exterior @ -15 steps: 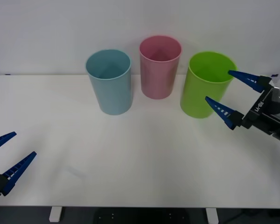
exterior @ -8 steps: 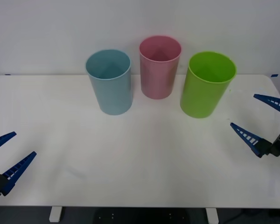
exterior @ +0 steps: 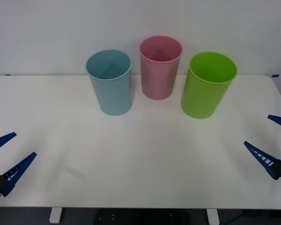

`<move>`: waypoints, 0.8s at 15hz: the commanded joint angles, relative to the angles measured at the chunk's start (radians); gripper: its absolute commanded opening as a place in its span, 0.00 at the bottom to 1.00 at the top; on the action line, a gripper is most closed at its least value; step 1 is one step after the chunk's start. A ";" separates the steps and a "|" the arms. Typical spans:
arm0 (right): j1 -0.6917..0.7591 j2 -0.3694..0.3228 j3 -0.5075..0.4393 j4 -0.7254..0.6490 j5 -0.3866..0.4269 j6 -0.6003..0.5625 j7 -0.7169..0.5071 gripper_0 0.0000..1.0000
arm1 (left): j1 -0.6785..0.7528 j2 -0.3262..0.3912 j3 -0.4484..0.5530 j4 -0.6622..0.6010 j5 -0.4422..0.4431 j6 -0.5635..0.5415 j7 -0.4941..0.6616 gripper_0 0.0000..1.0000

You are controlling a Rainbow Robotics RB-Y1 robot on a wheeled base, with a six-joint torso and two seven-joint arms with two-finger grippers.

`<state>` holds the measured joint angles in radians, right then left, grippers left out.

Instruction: Grasp the object on the table and drop it into the matching bin: aluminum can to the light blue bin, PET bottle to the pink bin.

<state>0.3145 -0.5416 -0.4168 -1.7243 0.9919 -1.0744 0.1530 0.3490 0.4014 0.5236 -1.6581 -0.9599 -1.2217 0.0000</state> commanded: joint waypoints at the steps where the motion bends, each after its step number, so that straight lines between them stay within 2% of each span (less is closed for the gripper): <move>1: 0.057 0.000 -0.013 0.000 -0.039 -0.016 -0.007 1.00 | 0.000 0.000 0.000 0.000 0.000 0.000 0.000 1.00; 12: 0.115 0.000 -0.017 0.000 -0.065 -0.016 -0.009 1.00 | 0.000 0.000 0.000 0.000 0.000 0.000 0.000 1.00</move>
